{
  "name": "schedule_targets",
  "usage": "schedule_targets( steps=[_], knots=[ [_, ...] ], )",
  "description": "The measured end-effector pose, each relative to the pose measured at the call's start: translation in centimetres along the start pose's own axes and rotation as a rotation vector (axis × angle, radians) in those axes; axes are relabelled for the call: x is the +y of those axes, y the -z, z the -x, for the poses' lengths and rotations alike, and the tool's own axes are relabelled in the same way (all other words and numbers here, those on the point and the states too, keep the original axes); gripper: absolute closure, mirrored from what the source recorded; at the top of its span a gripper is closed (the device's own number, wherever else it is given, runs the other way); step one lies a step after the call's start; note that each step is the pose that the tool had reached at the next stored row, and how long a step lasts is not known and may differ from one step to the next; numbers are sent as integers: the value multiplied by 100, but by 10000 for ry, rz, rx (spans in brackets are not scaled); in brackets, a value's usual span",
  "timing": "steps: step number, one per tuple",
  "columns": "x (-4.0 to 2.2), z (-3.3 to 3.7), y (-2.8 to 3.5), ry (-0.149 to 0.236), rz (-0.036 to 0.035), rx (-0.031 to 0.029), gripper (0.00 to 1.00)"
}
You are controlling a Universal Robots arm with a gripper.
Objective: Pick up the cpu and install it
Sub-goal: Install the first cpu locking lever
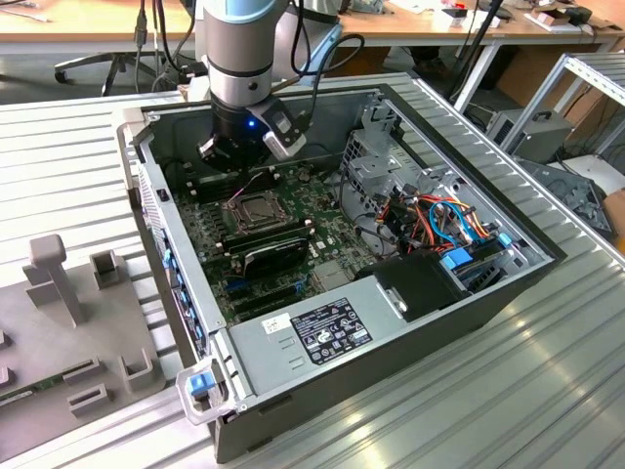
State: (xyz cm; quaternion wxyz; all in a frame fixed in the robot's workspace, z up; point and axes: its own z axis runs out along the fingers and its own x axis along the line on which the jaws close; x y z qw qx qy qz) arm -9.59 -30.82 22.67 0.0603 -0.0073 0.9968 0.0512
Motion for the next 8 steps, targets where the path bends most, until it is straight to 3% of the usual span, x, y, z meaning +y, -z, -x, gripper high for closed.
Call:
schedule_targets(
  steps=[8],
  knots=[
    [0,2,0,1,-1,4,89]
  ],
)
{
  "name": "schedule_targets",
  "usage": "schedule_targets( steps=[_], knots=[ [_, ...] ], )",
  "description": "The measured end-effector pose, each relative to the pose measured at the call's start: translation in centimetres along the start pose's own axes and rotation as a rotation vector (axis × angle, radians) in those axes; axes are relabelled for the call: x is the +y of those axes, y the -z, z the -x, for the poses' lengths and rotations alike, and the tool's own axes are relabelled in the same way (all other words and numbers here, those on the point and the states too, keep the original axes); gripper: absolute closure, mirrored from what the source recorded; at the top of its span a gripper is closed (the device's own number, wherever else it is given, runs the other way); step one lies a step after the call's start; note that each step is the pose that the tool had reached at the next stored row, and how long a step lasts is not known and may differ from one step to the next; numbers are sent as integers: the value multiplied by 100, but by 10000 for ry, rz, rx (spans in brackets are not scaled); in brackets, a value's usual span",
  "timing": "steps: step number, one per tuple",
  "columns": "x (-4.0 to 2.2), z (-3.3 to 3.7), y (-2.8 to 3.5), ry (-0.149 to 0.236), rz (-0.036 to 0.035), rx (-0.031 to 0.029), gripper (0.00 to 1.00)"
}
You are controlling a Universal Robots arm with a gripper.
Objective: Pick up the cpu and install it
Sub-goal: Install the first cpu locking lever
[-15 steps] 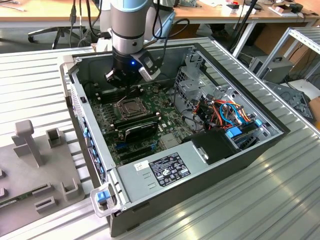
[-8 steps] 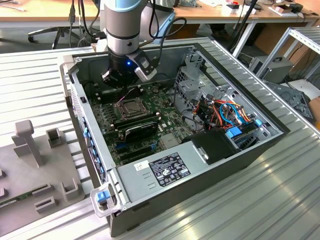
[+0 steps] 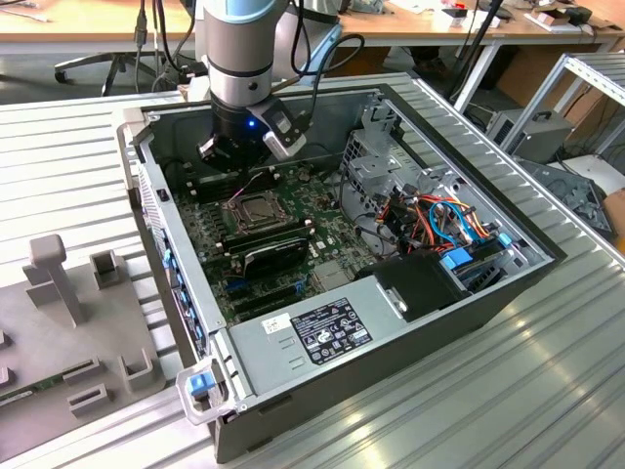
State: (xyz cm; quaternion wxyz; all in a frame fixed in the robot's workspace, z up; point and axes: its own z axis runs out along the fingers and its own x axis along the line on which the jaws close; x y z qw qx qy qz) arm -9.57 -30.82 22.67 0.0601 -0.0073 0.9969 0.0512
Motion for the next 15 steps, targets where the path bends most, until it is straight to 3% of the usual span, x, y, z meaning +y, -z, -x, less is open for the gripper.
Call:
schedule_targets(
  steps=[7,11,13,14,15],
  knots=[
    [7,8,67,0,0,0,89],
    [7,9,70,0,1,0,89],
    [7,10,67,-33,3,320,89],
    [7,10,66,-43,3,419,89],
    [7,9,66,-44,3,423,89]
  ],
)
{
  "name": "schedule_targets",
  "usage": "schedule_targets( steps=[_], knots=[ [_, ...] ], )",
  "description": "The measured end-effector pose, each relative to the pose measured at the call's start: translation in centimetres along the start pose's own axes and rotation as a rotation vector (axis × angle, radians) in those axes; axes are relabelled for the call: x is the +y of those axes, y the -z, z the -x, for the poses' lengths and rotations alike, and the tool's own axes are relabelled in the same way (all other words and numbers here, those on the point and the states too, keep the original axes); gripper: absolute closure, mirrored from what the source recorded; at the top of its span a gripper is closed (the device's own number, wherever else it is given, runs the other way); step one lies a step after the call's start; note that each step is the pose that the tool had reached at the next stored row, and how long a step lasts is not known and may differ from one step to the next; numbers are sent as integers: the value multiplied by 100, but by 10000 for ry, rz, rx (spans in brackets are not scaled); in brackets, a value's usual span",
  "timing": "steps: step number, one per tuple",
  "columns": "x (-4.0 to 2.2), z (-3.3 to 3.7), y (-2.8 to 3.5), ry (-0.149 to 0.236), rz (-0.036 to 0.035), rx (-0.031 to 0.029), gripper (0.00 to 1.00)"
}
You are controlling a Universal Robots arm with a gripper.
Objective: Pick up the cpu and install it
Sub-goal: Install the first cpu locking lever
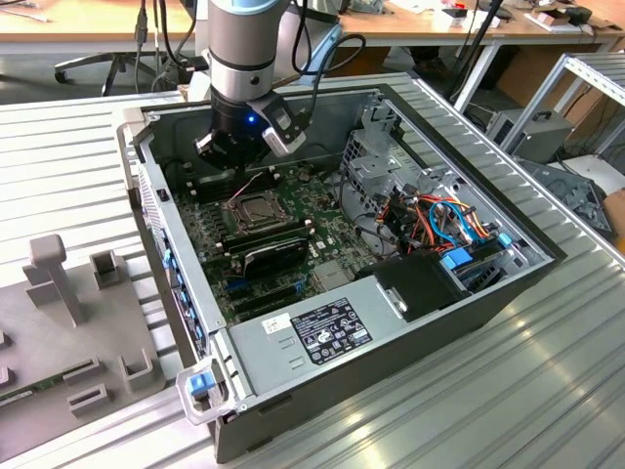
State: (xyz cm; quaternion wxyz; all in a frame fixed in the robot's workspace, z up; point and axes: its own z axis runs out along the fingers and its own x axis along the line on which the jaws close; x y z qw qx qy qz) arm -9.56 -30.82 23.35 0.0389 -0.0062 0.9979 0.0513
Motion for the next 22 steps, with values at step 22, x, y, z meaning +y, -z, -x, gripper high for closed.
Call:
schedule_targets(
  steps=[22],
  knots=[
    [-2,94,-18,-50,0,274,89]
  ],
)
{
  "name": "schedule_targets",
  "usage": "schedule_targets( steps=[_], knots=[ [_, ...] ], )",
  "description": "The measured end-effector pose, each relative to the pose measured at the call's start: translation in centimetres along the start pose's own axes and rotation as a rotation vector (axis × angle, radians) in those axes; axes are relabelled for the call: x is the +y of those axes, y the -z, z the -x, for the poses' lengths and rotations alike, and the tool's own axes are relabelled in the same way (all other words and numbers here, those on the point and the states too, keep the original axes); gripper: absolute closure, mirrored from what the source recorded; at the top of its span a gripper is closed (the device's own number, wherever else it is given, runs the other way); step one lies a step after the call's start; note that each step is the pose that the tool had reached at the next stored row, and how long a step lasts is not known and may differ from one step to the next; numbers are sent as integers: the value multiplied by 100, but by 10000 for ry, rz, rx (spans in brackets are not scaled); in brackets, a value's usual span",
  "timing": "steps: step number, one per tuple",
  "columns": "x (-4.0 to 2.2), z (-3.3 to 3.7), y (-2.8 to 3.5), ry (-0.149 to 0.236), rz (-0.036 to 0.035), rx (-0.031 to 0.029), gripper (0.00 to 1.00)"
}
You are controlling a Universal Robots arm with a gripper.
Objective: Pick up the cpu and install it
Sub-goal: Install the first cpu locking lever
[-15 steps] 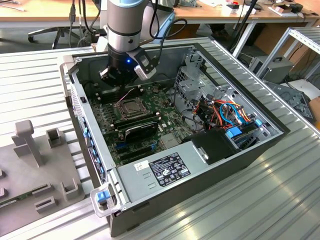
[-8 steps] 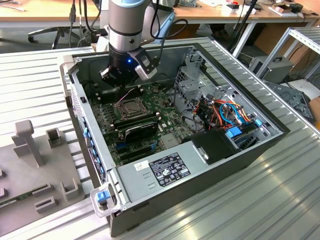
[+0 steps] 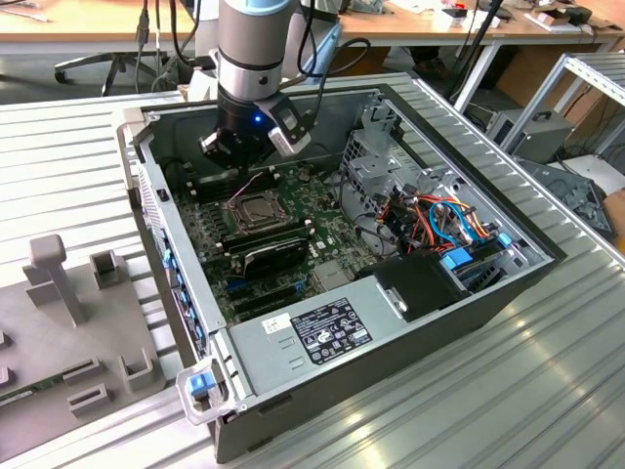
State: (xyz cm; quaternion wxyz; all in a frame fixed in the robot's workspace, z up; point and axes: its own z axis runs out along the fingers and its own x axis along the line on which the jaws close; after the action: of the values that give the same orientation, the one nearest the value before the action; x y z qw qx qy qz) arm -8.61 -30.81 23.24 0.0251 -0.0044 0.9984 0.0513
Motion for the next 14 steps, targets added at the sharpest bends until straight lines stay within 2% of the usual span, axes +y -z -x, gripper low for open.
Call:
schedule_targets(
  steps=[4,8,14],
  knots=[
    [-6,0,-8,-25,7,-2,89],
    [-16,33,-8,-28,7,22,89],
    [-13,58,-21,-29,7,22,89]
  ],
)
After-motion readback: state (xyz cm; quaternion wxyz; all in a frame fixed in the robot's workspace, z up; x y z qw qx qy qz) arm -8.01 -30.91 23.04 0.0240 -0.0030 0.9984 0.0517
